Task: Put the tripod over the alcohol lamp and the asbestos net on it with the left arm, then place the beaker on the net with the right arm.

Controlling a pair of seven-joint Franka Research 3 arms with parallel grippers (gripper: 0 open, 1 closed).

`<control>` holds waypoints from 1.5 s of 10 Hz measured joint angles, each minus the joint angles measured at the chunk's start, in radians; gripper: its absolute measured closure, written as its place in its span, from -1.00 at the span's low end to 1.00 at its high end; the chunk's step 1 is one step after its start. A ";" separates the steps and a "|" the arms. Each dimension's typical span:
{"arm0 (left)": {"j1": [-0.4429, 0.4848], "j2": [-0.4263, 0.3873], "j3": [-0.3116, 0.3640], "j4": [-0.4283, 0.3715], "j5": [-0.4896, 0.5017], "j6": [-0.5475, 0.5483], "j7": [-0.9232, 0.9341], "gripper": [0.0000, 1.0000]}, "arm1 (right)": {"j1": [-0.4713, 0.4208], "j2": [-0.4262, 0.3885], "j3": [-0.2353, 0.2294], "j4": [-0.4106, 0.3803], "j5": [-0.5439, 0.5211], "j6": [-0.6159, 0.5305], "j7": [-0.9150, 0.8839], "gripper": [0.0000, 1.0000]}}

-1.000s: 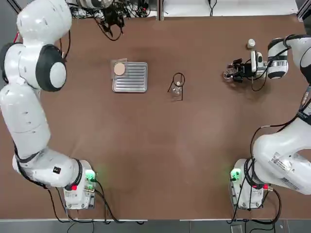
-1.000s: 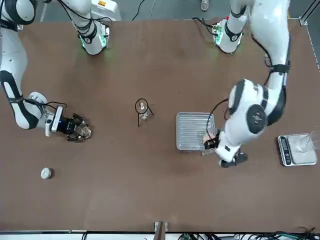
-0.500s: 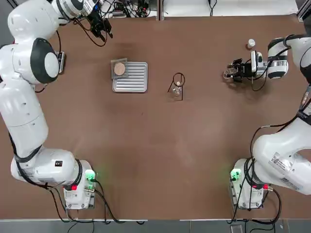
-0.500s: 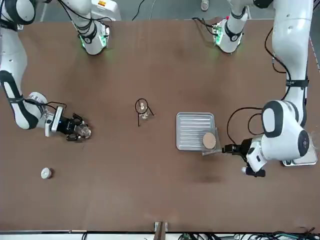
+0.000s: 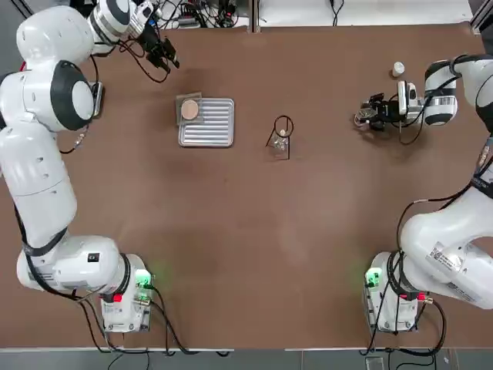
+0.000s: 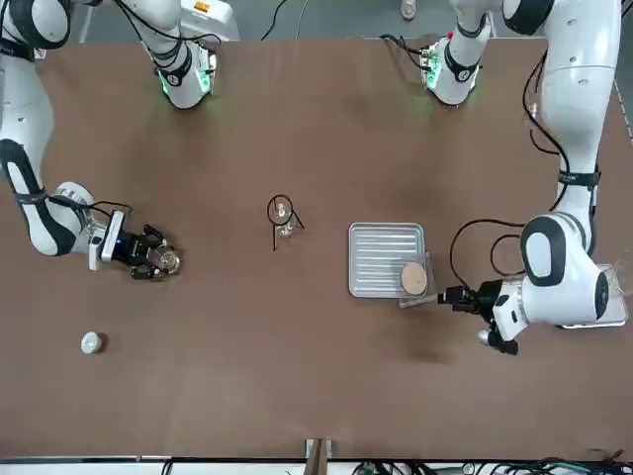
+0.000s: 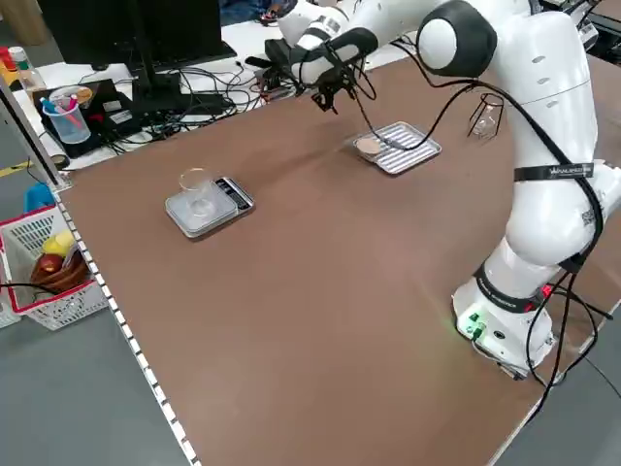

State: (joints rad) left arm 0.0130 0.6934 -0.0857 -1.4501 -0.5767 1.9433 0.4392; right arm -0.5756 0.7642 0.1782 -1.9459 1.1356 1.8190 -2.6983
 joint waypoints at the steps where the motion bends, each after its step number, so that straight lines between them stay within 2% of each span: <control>1: 0.000 0.000 -0.011 -0.013 0.000 -0.003 0.031 -0.39 | 0.000 0.000 0.000 0.001 0.000 0.000 0.000 -0.16; 3: 0.026 0.003 -0.015 -0.065 0.000 -0.004 0.128 -0.39 | 0.000 0.000 -0.001 0.002 0.000 0.000 0.000 -0.16; 6: 0.115 0.012 -0.024 -0.134 -0.001 -0.005 0.256 -0.35 | -0.001 0.000 -0.002 0.008 -0.001 0.000 0.000 -0.16; 9: 0.107 0.044 -0.032 -0.132 -0.047 0.010 0.261 -0.31 | -0.001 0.000 -0.004 0.010 -0.001 0.000 0.000 -0.16; 12: 0.096 0.093 -0.035 -0.112 -0.053 0.036 0.262 -0.30 | -0.001 0.000 -0.005 0.010 -0.002 0.000 0.000 -0.16; 15: 0.086 0.103 -0.038 -0.085 -0.054 0.040 0.262 -0.30 | -0.001 0.000 -0.005 0.010 -0.002 0.000 0.000 -0.16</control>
State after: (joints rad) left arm 0.0987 0.7967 -0.1237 -1.5356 -0.6309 1.9832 0.7008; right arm -0.5769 0.7642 0.1728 -1.9359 1.1340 1.8190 -2.6983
